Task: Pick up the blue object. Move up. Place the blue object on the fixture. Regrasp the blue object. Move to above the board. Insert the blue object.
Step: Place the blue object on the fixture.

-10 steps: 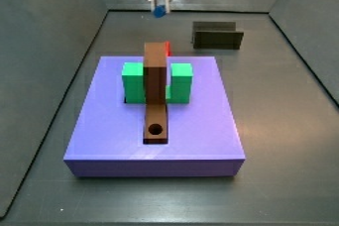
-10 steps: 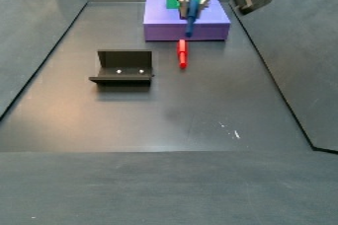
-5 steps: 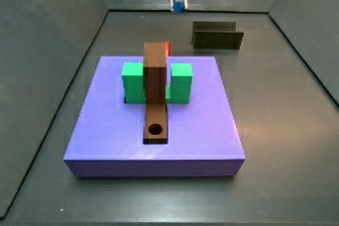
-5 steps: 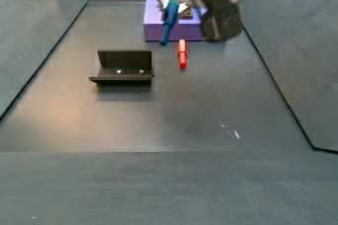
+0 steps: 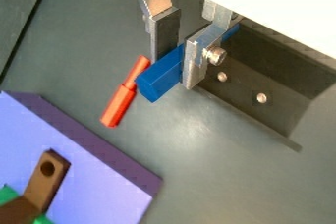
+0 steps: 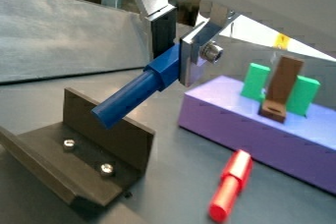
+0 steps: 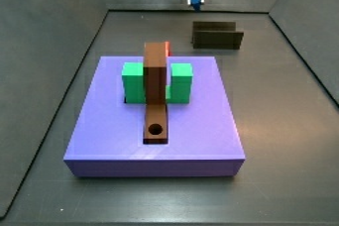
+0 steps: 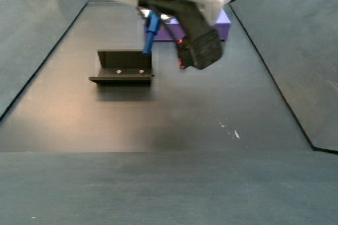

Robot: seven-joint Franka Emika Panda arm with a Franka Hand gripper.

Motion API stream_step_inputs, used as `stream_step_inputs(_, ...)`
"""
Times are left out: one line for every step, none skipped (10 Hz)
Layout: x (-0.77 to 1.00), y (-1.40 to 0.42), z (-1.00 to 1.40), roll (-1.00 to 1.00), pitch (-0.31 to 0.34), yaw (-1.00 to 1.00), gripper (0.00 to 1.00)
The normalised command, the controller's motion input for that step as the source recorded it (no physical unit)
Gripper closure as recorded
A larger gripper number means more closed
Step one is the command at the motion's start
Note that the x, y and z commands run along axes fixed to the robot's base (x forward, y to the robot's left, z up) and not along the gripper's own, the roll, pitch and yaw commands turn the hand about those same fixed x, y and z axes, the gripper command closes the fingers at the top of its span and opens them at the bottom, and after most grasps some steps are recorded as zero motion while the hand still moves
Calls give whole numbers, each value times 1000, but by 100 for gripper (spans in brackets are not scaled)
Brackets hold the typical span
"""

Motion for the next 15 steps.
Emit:
stream_step_inputs(966,100,-17,-460,251,0,100)
stream_step_inputs(963,111,-37,-463,251,0,100)
stream_step_inputs(871,203,-111,-503,246,0,100)
stream_step_inputs(766,223,-171,-540,177,0,100)
stream_step_inputs(714,180,-203,-554,137,0,100)
stream_step_inputs(751,26,-200,-449,157,0,100)
stream_step_inputs(449,0,-140,-391,83,0,100)
stream_step_inputs(0,40,0,0,0,0,100)
stream_step_inputs(140,0,-14,123,23,31,100)
stream_step_inputs(183,-54,-263,149,-40,60,100)
stream_step_inputs(54,-86,-323,166,-94,69,100)
stream_step_inputs(37,-83,-354,120,-120,37,100)
stream_step_inputs(40,-46,-320,129,-83,11,100)
stream_step_inputs(23,-6,-317,100,-86,0,100)
stream_step_inputs(0,0,-354,83,-123,0,100)
